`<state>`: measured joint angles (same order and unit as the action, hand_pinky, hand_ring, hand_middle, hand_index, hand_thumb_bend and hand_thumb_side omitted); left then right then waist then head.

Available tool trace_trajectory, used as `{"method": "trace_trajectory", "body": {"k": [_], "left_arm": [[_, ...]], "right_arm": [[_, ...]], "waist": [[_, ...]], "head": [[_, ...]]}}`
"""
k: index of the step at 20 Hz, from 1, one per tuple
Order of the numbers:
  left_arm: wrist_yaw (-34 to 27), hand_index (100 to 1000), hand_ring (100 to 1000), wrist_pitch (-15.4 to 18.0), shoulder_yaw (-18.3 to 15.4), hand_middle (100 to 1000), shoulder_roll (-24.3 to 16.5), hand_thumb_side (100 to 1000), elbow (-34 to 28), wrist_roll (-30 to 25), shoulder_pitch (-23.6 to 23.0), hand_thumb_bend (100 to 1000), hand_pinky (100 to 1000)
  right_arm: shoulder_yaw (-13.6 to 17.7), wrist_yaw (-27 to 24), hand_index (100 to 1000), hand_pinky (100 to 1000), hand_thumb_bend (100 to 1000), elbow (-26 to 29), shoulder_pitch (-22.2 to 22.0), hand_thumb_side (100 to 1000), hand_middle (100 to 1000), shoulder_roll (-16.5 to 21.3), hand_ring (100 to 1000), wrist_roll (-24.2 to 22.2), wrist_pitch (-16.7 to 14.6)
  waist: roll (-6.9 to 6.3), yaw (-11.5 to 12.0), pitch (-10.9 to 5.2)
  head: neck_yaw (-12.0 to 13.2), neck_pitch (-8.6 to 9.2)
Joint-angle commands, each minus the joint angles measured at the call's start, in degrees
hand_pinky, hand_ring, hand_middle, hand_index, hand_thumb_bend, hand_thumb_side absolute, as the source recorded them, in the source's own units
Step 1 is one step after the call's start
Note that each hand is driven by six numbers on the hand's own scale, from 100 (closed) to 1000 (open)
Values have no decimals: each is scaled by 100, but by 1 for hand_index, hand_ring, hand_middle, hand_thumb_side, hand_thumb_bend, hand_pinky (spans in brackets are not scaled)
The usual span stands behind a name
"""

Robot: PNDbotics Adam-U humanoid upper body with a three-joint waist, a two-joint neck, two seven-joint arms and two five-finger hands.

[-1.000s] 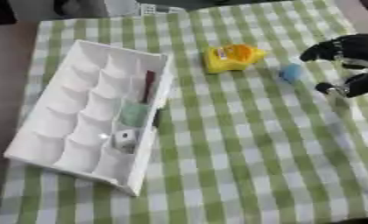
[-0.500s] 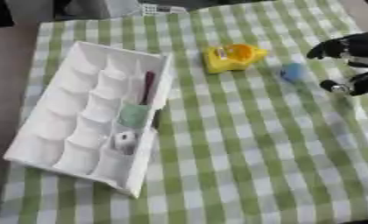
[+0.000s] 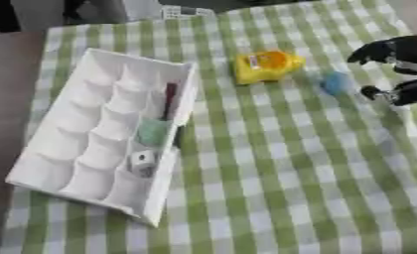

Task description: Pick up objects on the table and place them in the box.

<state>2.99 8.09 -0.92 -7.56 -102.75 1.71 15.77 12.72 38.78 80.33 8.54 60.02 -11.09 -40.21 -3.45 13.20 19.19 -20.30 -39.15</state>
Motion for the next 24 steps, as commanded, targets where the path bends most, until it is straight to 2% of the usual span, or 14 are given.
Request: {"method": "trace_trajectory", "body": {"k": [1,16,24], "left_arm": [[-33,769,709,18,3,923,-135,953,-50,-14,88,109,754],[-54,769,710,24,-1,924,-124,960,-61,-23,104,109,754],[-51,769,710,20,-8,924,-118,960,-72,-19,116,110,754]], "right_arm": [[70,-62,928,748,266,9,53,100,803,311,734,45,-1],[-26,112,926,745,242,-9,150,100,802,153,733,-59,-1],[1,188,927,745,246,130,39,100,804,89,733,-1,11]], "waist": [[-88,23,36],[-68,129,191],[-38,161,222]], "head": [[-20,80],[-7,53],[4,58]]}}
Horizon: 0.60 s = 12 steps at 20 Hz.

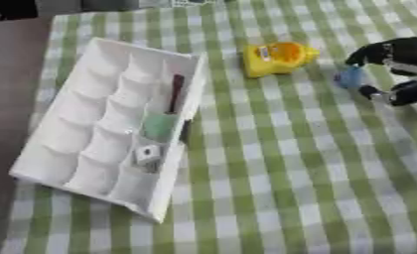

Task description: Pick up objects on the table and place them in the box.

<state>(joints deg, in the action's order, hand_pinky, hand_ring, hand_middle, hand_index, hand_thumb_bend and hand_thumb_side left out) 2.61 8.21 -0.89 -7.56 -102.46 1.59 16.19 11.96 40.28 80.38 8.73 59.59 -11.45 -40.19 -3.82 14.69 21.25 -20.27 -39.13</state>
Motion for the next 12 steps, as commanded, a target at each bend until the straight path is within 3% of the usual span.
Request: {"method": "trace_trajectory", "body": {"k": [1,12], "left_arm": [[-11,769,710,9,-11,923,-117,960,-101,-8,74,109,754],[-12,769,710,14,-11,922,-117,959,-93,-8,82,108,754]], "right_arm": [[80,42,929,745,249,137,15,100,806,131,734,44,12],[162,351,952,755,355,260,-5,102,848,174,764,490,187]], "waist": [[1,18,16],[-30,52,15]], "head": [[3,57],[-5,93]]}}
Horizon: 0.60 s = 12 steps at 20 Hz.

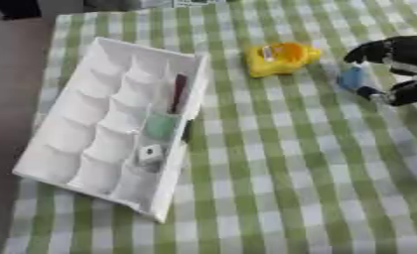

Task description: Pick up objects on the table and place them in the box.

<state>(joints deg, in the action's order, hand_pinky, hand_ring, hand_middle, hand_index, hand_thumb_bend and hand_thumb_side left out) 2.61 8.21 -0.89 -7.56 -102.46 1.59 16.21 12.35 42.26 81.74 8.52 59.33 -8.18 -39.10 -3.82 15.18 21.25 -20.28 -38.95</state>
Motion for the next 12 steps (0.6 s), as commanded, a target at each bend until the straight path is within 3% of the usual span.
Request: {"method": "trace_trajectory", "body": {"k": [1,4,12], "left_arm": [[-12,769,710,14,-10,922,-116,959,-93,-8,81,108,754],[-12,769,710,16,-11,922,-116,959,-91,-9,83,107,753],[-17,769,710,20,-9,922,-112,960,-90,-14,84,107,754]], "right_arm": [[126,214,954,754,361,130,12,100,850,198,764,248,124],[137,428,959,762,421,149,7,118,859,204,772,556,290],[59,1059,958,772,427,106,-31,151,858,165,778,870,400]], "waist": [[-32,7,16],[-38,12,18],[-51,22,42]], "head": [[-4,78],[-2,83],[1,84]]}}
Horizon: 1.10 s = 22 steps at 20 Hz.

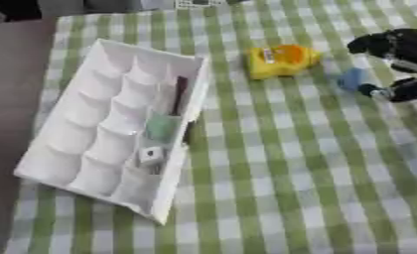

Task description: Pick up objects on the table and place them in the box.

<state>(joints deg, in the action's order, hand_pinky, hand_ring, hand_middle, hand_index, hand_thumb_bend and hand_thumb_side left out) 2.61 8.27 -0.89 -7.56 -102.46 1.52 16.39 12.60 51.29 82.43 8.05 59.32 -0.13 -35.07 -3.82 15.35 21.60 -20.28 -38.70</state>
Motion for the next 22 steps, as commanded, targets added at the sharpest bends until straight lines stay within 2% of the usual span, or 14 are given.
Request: {"method": "trace_trajectory", "body": {"k": [1,17,18,22], "left_arm": [[-19,769,710,14,-9,922,-112,960,-91,-8,66,107,754],[-29,770,704,22,-12,921,-103,960,-87,-28,60,107,757],[-29,770,704,22,-11,921,-103,960,-87,-28,59,106,757],[-31,770,704,25,-11,921,-101,960,-85,-32,56,106,758]], "right_arm": [[29,193,958,772,427,18,16,151,858,159,778,69,-16],[-54,244,930,772,371,-117,-9,147,816,103,766,-264,-281],[-52,230,874,766,365,-116,-10,140,771,102,746,-291,-286],[-49,180,804,762,346,-106,-22,141,712,100,731,-361,-287]], "waist": [[-54,4,10],[-95,-29,4],[-98,-32,1],[-112,-41,-7]], "head": [[4,59],[-2,21],[-1,18],[-3,15]]}}
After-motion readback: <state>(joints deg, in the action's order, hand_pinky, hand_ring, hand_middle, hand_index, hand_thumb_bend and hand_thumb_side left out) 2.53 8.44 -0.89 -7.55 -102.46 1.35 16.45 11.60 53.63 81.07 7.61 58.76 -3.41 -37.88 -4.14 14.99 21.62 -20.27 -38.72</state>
